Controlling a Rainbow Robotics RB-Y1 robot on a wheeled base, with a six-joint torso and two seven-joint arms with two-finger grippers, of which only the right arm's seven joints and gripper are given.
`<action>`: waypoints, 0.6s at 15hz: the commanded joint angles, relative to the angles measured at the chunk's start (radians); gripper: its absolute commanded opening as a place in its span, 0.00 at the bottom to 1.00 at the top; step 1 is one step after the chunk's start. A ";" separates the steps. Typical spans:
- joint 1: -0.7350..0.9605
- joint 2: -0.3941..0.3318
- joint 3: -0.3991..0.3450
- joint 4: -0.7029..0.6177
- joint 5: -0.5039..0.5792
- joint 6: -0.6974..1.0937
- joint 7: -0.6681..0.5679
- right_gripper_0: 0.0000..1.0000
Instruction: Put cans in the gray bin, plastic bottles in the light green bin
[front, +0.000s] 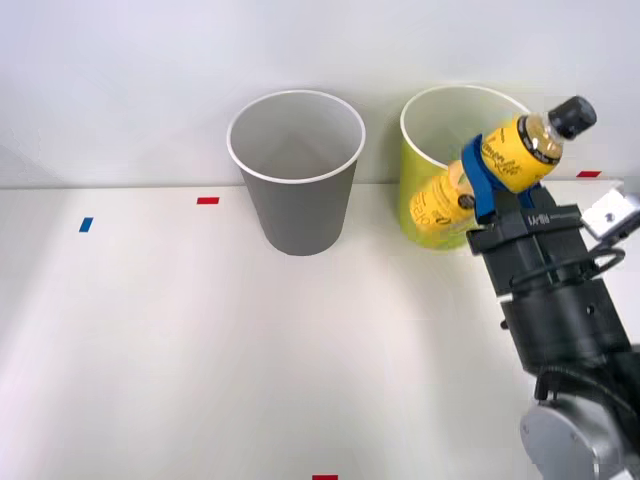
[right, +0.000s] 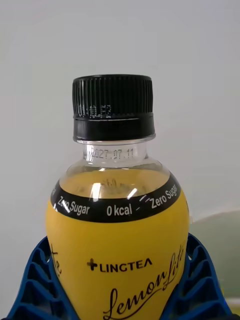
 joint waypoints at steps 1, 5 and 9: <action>-0.140 0.081 -0.124 -0.007 0.026 0.208 -0.021 0.00; -0.317 0.146 -0.259 0.001 0.047 0.529 -0.007 0.00; -0.490 0.132 -0.274 0.234 0.066 0.486 0.010 0.00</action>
